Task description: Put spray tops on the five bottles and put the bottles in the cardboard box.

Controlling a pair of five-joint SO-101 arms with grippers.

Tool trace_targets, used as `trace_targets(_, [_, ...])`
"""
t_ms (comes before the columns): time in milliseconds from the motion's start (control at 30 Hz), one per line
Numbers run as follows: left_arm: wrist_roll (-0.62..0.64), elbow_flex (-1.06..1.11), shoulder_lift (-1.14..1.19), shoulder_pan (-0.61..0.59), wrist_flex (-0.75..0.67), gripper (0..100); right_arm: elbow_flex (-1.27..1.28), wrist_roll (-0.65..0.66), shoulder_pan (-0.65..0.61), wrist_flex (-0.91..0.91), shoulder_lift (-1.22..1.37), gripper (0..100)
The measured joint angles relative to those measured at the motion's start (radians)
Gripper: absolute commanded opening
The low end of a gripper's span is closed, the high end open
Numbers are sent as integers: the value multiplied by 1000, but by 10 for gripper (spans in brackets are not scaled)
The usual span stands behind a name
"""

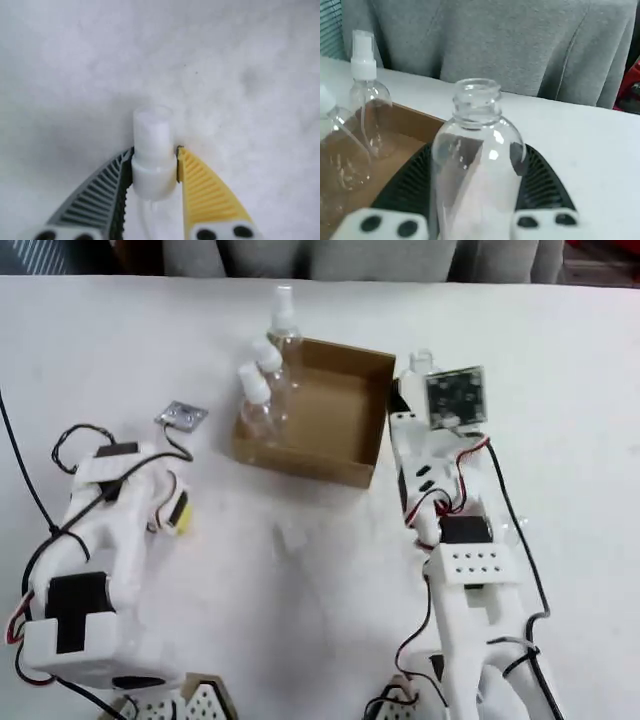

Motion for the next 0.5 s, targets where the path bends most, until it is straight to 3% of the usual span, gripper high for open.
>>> trace_targets(200, [-3,0,0,0,0,20,2,-190,-32,72,-107,15])
trace_targets(367, [-3,0,0,0,0,20,21,-302,-172,281,-284,15])
trace_targets(500, [5,0,-6,0,0,20,126,-319,-284,307,-420,15])
